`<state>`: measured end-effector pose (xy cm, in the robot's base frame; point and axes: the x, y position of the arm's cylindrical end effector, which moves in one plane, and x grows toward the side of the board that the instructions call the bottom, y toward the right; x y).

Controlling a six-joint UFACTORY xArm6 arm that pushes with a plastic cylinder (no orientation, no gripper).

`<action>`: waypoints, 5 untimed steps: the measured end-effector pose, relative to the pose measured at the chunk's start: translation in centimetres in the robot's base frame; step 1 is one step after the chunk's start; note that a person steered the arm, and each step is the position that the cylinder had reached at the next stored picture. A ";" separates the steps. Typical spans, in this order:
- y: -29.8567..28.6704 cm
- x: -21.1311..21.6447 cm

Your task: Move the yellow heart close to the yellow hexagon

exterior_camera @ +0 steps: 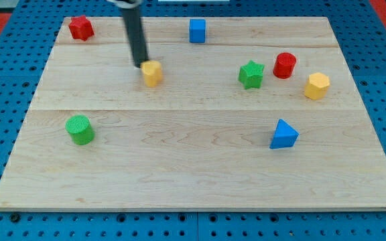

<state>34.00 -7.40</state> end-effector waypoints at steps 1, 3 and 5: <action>-6.3 0.7; 3.1 2.7; 3.6 4.7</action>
<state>38.71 -3.84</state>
